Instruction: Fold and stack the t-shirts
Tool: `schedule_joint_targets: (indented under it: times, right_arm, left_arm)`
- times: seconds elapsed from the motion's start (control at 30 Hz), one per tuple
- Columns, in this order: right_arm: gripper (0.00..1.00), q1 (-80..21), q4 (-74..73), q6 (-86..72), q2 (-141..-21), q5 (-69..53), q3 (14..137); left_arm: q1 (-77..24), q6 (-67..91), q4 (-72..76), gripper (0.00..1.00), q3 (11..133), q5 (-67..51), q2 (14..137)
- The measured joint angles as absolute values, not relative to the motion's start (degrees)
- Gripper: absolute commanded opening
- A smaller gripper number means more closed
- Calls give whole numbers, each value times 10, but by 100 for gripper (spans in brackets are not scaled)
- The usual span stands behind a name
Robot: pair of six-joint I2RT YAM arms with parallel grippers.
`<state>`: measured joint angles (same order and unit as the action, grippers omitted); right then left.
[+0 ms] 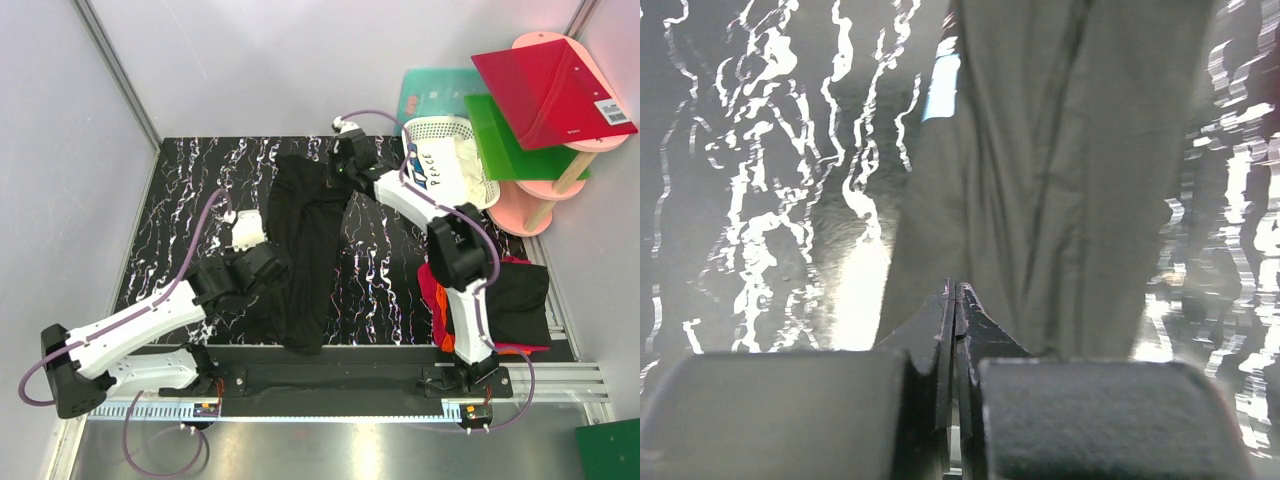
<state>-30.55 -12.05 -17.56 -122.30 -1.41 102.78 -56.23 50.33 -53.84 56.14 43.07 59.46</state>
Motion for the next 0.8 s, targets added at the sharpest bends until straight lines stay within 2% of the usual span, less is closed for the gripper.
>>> schedule_joint_targets:
  times: [0.1,0.3,0.57,0.8]
  right_arm:
    - [0,-303,-161,-176,-1287,-48,1074]
    - [0,-279,-220,-188,-1332,-82,1113]
    - [0,-243,-317,-209,-1454,-114,1317]
    - [0,-232,-387,-236,-1549,-154,1426]
  left_arm:
    - [-551,495,-539,0,561,423,627]
    - [-547,491,-524,0,559,408,659]
    - [-537,476,-506,0,557,389,730]
    - [-531,460,-500,0,571,376,787]
